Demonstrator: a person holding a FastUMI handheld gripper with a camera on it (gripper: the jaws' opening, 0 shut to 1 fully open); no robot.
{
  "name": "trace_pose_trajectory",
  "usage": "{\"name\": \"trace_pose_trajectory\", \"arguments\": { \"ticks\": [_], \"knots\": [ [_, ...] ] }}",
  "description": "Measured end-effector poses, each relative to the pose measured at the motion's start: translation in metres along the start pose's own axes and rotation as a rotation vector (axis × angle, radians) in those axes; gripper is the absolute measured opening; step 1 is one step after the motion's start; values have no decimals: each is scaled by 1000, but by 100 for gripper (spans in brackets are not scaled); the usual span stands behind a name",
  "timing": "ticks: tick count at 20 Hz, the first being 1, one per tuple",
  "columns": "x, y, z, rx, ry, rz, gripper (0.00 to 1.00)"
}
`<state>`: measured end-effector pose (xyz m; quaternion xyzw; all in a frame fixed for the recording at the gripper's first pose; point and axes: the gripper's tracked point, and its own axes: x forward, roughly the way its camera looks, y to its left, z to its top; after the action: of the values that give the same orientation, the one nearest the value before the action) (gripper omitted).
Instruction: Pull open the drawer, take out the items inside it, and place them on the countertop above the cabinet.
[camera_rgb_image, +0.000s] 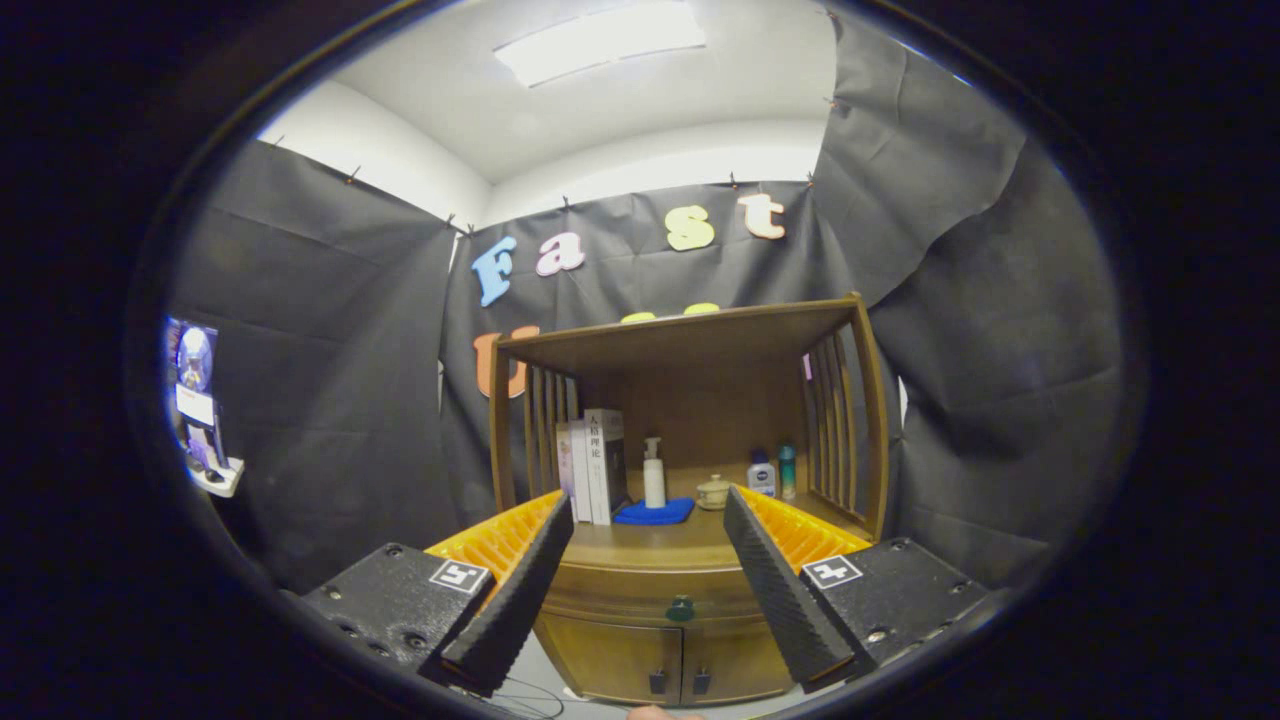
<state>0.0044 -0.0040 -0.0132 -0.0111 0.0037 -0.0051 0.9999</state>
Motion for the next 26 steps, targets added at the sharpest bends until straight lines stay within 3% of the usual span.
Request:
{"name": "trace_pose_trajectory", "arguments": {
  "ticks": [8,21,26],
  "knots": [
    [32,-7,-55,-6,75,-26,99],
    [134,-34,-216,15,309,-73,97],
    [165,-53,-251,25,359,-127,83]
  ]
}}
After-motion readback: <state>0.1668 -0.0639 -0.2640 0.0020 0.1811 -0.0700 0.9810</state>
